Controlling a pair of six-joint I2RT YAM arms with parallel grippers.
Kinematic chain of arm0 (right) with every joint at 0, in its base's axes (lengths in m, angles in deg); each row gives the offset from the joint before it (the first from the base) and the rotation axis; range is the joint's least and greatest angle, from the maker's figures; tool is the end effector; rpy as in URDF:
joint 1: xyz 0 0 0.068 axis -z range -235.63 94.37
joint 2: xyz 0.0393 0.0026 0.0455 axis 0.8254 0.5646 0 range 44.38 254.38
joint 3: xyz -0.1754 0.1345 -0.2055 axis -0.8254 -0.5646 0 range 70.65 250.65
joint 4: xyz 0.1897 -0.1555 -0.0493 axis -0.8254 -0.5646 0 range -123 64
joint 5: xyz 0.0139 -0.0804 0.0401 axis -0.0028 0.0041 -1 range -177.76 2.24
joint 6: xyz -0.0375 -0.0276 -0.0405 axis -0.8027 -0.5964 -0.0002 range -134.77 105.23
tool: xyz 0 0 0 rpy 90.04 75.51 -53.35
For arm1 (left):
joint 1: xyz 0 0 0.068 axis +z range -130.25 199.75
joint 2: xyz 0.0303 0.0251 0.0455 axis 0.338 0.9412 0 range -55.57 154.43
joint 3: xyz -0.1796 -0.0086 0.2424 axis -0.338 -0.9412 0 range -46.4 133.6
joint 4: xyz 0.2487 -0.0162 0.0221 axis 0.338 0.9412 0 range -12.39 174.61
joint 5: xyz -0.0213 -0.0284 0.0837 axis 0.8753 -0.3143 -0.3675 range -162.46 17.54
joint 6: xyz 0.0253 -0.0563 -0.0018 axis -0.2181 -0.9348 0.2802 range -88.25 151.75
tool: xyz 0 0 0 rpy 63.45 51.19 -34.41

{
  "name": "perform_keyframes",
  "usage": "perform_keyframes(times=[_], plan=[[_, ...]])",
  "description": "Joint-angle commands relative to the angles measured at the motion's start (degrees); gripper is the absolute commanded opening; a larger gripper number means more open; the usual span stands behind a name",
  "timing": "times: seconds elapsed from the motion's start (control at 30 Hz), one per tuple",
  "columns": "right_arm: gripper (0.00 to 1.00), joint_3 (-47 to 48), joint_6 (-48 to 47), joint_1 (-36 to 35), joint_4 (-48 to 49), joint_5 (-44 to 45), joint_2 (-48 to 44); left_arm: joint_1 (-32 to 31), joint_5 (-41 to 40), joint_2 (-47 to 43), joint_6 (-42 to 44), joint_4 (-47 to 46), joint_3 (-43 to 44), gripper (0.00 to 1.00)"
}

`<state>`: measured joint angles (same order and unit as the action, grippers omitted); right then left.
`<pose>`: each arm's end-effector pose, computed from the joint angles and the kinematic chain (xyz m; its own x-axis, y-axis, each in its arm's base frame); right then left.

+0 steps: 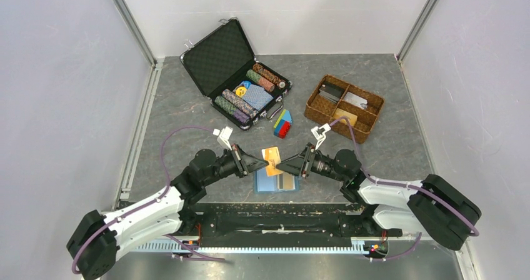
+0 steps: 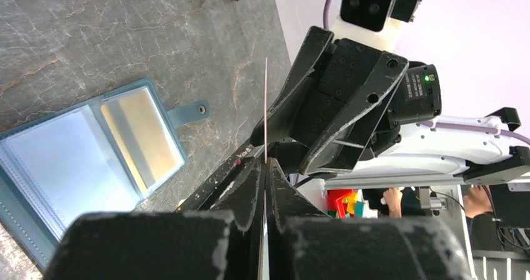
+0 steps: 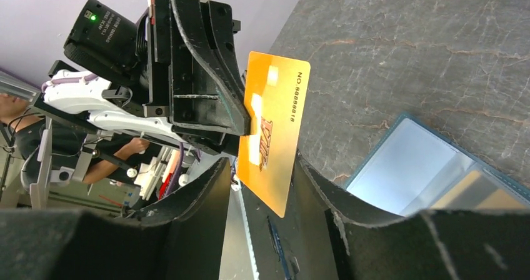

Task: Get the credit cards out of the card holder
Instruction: Remove the credit card from the card holder, then place the credit card in the storage box.

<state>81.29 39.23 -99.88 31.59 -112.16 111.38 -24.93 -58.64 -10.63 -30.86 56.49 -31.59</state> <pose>0.1303 0.1537 0.2257 -0.7446 0.3033 -0.5947 -0.5596 0.2020 0.8037 0.1069 -0.1215 0.2373 -0.8065 -0.4150 -0.4210 0.2924 0.3389 -0.8942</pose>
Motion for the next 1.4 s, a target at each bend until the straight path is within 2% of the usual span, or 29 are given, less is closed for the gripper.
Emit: perform_keyframes(times=[0.0, 0.07, 0.13, 0.2, 0.23, 0.3, 0.4, 0.5, 0.57, 0.7, 0.87, 1.13, 1.2, 1.27, 1.37], plan=[[0.42, 0.6, 2.2, -0.1, 6.1, -1.6, 2.2, 0.3, 3.2, 1.2, -0.2, -8.1, -0.7, 0.02], [0.36, 0.8, 2.5, -0.1, 7.0, -2.4, 3.2, 0.2, 3.2, 1.4, -0.2, -8.3, -0.7, 0.03], [0.21, 1.0, 2.6, -0.1, 8.3, -3.6, 4.3, 0.2, 3.1, 1.4, -0.1, -8.2, -1.0, 0.06], [0.06, 1.5, 1.9, 0.0, 8.9, -5.1, 4.9, 0.2, 2.9, 1.2, 0.0, -7.7, -1.0, 0.13], [0.00, 1.6, 1.5, 0.1, 9.0, -6.2, 5.2, 0.2, 3.0, 1.0, 0.2, -7.0, -0.9, 0.22], [0.00, 1.6, 0.4, 0.5, 9.1, -8.9, 5.3, 0.2, 2.8, -0.1, 2.0, -2.6, 0.2, 0.38], [0.00, 1.3, -1.7, 1.6, 7.5, -13.7, 5.1, 0.2, 1.9, -2.9, 5.4, 6.1, 2.1, 0.55], [0.00, 1.9, -5.5, 2.3, 2.8, -17.7, 3.9, 0.2, 1.0, -5.1, 9.0, 13.4, 4.5, 0.63], [0.00, 3.5, -10.3, 2.3, -4.3, -20.1, 3.0, 0.2, 1.4, -5.8, 10.9, 16.7, 5.7, 0.65], [0.00, 7.7, -18.2, 2.3, -17.7, -23.4, 2.8, 0.2, 4.7, -5.3, 14.7, 20.8, 9.4, 0.65], [0.00, 7.6, -17.7, 2.2, -15.8, -27.2, 2.0, 0.3, 9.5, -2.4, 19.3, 27.3, 14.4, 0.64], [0.00, 7.6, -16.6, 2.3, -14.1, -29.7, 2.2, 0.2, 18.2, 4.1, 22.5, 26.8, 17.6, 0.61], [0.00, 7.4, -16.1, 2.2, -13.3, -30.1, 2.2, 0.3, 20.6, 6.2, 22.9, 26.1, 18.3, 0.55], [0.00, 7.4, -16.0, 2.2, -13.3, -30.2, 2.3, 0.3, 21.7, 7.7, 22.7, 25.4, 18.9, 0.42], [0.00, 7.7, -15.9, 2.2, -13.3, -30.4, 2.4, 0.3, 21.7, 9.6, 22.6, 25.1, 19.8, 0.18]])
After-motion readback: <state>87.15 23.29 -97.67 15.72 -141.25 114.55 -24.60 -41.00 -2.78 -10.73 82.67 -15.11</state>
